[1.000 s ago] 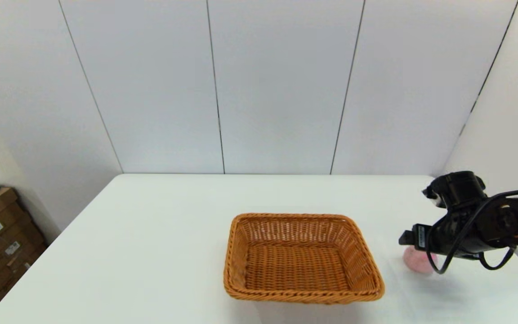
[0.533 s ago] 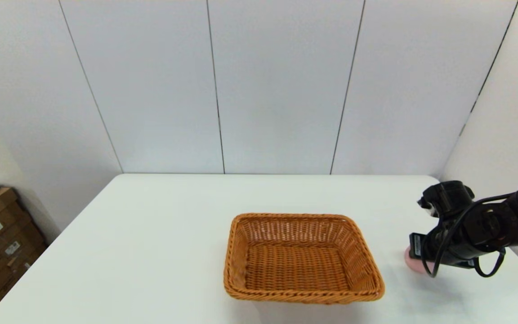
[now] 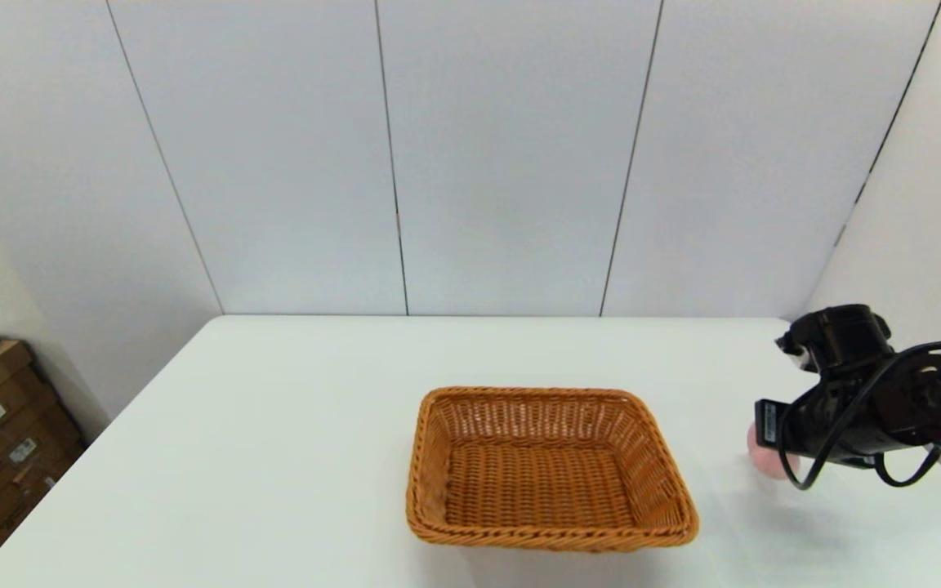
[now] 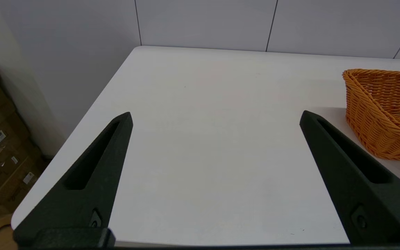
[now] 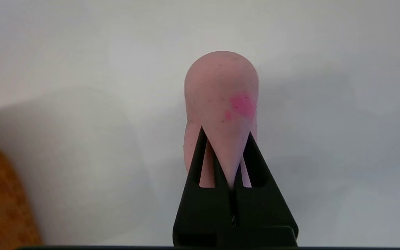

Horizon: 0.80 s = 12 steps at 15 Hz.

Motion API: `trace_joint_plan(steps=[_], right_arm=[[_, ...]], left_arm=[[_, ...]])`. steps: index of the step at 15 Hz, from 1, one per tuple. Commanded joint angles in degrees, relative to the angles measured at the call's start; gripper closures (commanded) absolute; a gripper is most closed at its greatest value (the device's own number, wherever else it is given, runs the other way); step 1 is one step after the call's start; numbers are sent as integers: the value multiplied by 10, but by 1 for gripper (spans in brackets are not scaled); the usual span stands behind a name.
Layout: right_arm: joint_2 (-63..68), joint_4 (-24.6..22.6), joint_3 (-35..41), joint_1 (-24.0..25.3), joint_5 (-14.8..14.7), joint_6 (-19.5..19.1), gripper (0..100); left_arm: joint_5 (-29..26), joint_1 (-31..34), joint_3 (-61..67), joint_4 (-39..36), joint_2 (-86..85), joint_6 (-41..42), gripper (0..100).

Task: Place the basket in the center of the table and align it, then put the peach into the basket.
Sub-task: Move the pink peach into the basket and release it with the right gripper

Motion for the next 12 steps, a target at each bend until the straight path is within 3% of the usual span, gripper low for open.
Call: trace_joint_plan(steps=[1, 3, 8, 12], right_arm=[[-136, 20, -12, 44, 24, 8, 100], [-155, 24, -22, 100, 65, 30, 100], [-136, 29, -40, 240, 67, 31, 100], [-81, 33, -54, 314, 64, 35, 100]], left_arm=[[0, 0, 0, 0, 0, 0, 0], [0, 0, 0, 0, 0, -1, 0], [0, 0, 0, 0, 0, -1, 0], [0, 0, 0, 0, 1, -2, 0]])
